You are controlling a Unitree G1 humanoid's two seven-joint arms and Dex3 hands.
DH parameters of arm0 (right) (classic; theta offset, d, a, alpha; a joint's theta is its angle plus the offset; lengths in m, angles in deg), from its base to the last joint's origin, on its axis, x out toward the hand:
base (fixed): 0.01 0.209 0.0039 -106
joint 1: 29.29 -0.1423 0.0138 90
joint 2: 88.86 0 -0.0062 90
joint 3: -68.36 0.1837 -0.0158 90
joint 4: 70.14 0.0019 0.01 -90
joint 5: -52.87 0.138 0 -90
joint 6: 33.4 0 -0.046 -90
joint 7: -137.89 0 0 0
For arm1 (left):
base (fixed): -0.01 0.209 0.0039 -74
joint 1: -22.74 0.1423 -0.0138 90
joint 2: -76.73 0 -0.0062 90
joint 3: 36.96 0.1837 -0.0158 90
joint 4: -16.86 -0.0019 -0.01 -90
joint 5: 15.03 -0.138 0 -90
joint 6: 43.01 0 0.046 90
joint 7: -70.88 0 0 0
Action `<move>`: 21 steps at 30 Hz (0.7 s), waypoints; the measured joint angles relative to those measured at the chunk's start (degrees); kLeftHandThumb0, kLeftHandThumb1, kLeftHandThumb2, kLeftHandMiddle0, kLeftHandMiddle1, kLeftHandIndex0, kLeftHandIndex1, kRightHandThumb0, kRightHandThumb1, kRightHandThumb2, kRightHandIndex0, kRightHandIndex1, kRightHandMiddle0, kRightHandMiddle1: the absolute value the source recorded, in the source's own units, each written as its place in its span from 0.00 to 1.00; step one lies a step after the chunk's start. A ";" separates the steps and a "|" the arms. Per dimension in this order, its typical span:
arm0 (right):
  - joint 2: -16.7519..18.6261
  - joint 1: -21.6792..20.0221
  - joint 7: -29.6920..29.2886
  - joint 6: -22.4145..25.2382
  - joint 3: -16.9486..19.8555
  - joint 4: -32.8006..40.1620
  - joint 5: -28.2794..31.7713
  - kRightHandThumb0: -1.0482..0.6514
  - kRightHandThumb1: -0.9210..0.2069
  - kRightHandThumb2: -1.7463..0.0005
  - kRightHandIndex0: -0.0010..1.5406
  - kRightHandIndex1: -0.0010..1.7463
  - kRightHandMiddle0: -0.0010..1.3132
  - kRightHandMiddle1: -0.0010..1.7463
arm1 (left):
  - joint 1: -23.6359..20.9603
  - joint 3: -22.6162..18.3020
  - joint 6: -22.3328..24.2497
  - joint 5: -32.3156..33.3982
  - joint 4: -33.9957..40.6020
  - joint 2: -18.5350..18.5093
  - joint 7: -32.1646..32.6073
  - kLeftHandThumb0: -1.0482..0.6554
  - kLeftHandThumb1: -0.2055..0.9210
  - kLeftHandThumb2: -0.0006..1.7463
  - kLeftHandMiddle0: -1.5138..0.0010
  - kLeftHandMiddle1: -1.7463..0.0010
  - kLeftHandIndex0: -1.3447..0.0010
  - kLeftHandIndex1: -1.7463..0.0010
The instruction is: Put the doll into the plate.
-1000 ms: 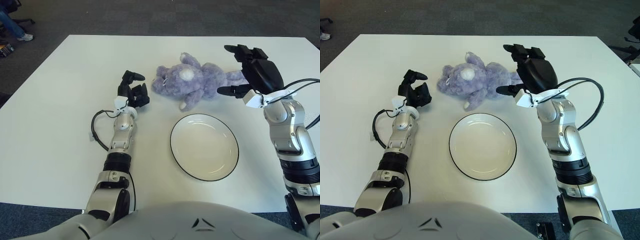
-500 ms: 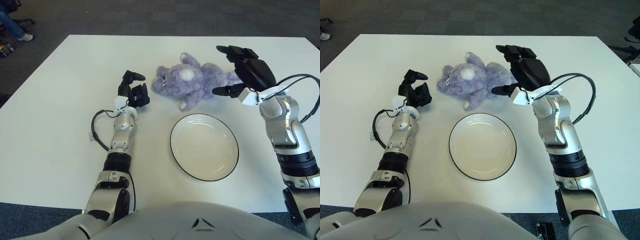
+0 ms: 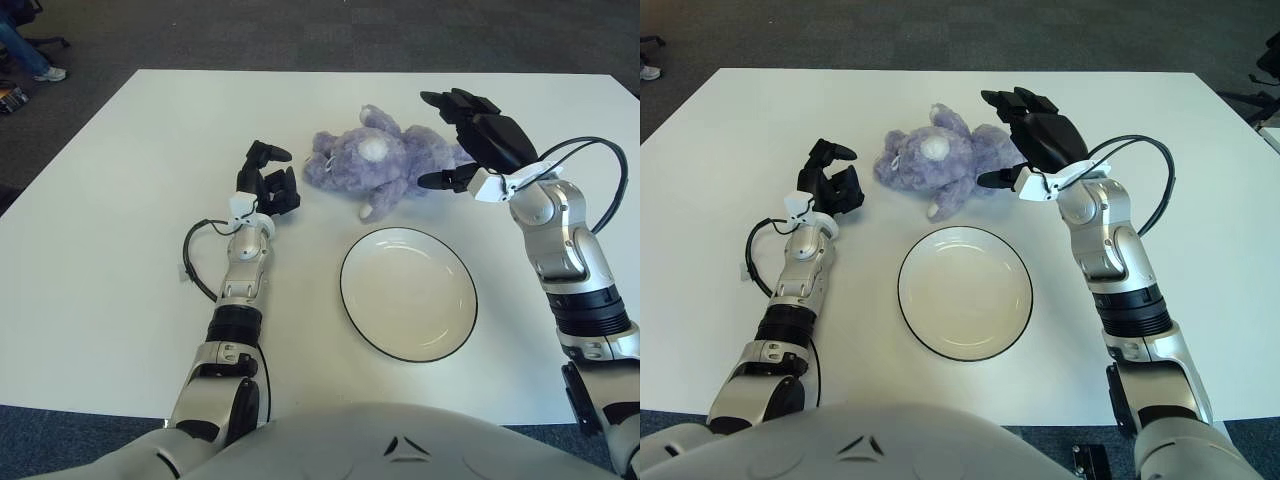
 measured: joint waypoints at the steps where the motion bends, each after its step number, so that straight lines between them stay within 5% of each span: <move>1: 0.00 -0.18 0.03 0.00 -0.04 -0.18 0.05 0.08 0.24 0.72 0.01 0.00 0.00 0.21 | 0.01 0.01 0.00 0.00 0.03 0.00 0.00 0.37 0.62 0.62 0.23 0.00 0.65 0.00; 21: 0.02 -3.70 2.78 0.07 -2.38 -4.68 1.21 0.07 0.24 0.73 0.03 0.01 0.00 0.26 | 0.92 0.52 0.35 0.04 1.83 0.25 0.00 0.37 0.62 0.63 0.23 0.00 0.65 0.00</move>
